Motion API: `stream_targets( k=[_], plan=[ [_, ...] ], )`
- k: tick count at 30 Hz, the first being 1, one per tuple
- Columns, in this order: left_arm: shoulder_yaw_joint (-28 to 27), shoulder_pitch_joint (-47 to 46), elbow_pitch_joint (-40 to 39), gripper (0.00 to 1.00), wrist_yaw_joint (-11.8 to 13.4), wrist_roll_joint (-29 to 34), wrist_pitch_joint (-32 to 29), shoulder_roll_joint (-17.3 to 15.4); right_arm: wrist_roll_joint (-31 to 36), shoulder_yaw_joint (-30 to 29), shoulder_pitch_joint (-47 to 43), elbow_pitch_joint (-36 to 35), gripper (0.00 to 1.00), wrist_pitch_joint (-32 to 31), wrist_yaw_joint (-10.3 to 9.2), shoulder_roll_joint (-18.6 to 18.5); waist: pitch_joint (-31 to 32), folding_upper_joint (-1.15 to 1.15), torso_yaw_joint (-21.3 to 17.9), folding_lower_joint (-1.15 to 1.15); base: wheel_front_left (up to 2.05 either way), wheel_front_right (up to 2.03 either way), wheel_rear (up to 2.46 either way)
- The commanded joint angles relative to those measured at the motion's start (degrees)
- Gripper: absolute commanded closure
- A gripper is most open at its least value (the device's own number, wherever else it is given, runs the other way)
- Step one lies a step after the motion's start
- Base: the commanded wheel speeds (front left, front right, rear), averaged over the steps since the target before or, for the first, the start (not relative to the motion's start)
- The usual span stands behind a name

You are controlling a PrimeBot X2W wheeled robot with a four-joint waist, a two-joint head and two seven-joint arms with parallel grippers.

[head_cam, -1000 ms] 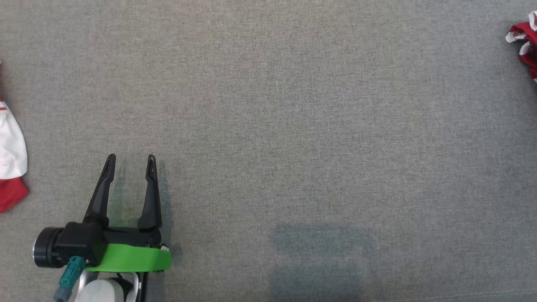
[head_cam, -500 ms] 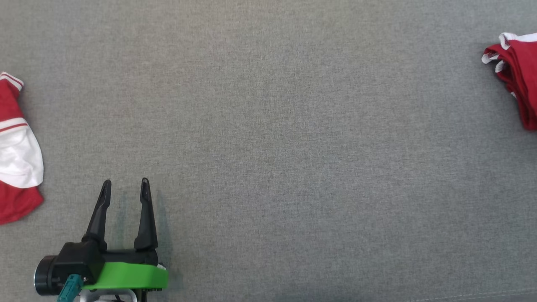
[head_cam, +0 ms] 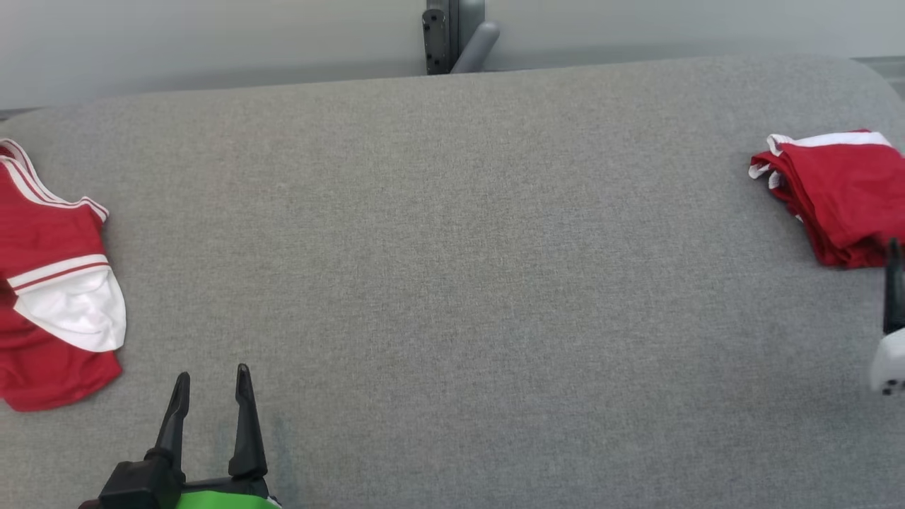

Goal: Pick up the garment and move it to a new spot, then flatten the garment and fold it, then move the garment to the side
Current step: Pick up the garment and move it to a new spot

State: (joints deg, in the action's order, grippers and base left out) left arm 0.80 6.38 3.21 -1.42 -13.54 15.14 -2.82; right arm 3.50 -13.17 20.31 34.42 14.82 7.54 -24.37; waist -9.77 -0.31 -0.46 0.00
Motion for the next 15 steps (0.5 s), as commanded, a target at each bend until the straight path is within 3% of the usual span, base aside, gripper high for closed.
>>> stream_targets(
  k=[1, 6, 9, 15],
  plan=[
    [0.19, 0.78, 0.17, 0.00, 0.23, 0.96, 0.00, -0.14, 0.42, -1.77, -4.53, -5.74, 0.00, 0.38, -0.09, 3.56, 4.26, 0.31, 0.79, 0.00, 0.00, 0.00, 0.00],
    [0.78, 1.14, 1.67, 0.00, -0.15, 1.20, 0.01, -0.14, -2.62, -2.39, -17.09, -22.03, 0.00, 0.36, -0.09, 13.15, 6.24, 0.31, 1.58, 0.00, 0.00, 0.00, 0.00],
    [0.83, 1.66, 3.46, 0.00, -0.49, 1.27, 0.01, -0.15, -3.49, -1.48, -22.13, -26.04, 0.00, 0.38, -0.09, 16.69, 7.63, 0.31, 1.49, 0.00, 0.00, 0.00, 0.00],
    [1.30, 2.95, 4.48, 0.00, -0.95, 0.29, 0.00, -0.15, -3.31, -1.65, -27.38, -29.24, 0.00, 0.39, -0.09, 20.36, 9.40, 0.31, 1.31, 0.00, 0.00, 0.00, 0.00]
  ],
)
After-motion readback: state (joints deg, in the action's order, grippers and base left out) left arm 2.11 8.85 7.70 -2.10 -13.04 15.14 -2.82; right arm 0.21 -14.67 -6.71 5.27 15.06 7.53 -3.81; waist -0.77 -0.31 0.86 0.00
